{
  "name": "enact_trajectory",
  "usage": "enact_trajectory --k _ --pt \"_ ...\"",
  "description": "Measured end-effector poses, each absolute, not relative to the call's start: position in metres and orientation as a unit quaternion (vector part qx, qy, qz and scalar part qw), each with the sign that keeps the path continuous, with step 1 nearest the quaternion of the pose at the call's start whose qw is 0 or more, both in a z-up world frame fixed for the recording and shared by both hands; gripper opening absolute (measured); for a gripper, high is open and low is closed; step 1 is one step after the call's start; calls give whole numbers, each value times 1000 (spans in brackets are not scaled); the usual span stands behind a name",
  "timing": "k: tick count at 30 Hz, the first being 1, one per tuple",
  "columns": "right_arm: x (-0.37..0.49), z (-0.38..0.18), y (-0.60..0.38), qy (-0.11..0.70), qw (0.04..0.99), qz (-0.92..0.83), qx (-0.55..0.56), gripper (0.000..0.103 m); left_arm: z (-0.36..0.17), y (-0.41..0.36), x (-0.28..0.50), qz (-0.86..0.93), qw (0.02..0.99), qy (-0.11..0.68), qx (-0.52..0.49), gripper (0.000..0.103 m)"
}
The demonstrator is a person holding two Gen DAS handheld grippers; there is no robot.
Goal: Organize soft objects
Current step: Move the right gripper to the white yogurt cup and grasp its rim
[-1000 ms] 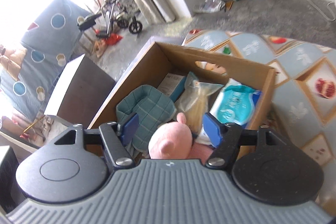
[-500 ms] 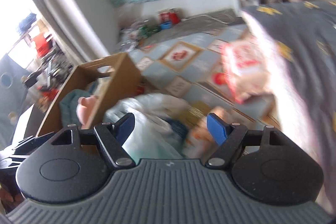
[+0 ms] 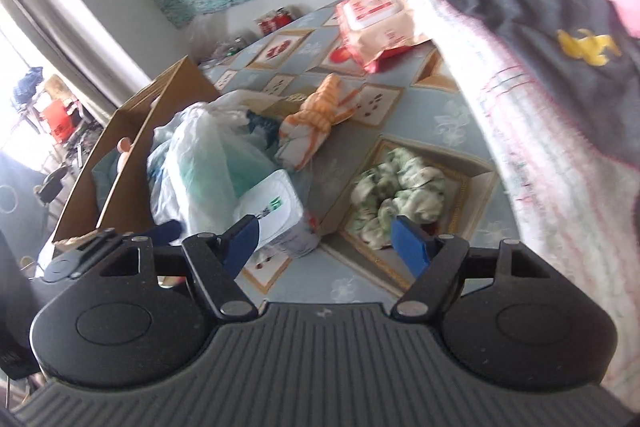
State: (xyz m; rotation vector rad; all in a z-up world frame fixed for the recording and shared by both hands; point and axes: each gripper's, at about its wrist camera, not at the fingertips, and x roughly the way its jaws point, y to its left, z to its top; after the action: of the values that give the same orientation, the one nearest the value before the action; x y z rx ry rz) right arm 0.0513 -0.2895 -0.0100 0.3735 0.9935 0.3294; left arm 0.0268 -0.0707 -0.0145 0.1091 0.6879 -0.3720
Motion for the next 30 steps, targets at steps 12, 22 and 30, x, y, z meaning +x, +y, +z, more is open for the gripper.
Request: enact_trajectory --k 12,22,30 --pt "113 -53 -249 492 823 220 181 37 -55 -94 49 -134 922 347 105 60" --pt "121 -61 -240 501 805 252 193 25 -57 -92 61 -123 925 353 71 52" --pt "107 -45 -247 490 812 243 202 25 -43 -94 50 -133 931 332 70 51"
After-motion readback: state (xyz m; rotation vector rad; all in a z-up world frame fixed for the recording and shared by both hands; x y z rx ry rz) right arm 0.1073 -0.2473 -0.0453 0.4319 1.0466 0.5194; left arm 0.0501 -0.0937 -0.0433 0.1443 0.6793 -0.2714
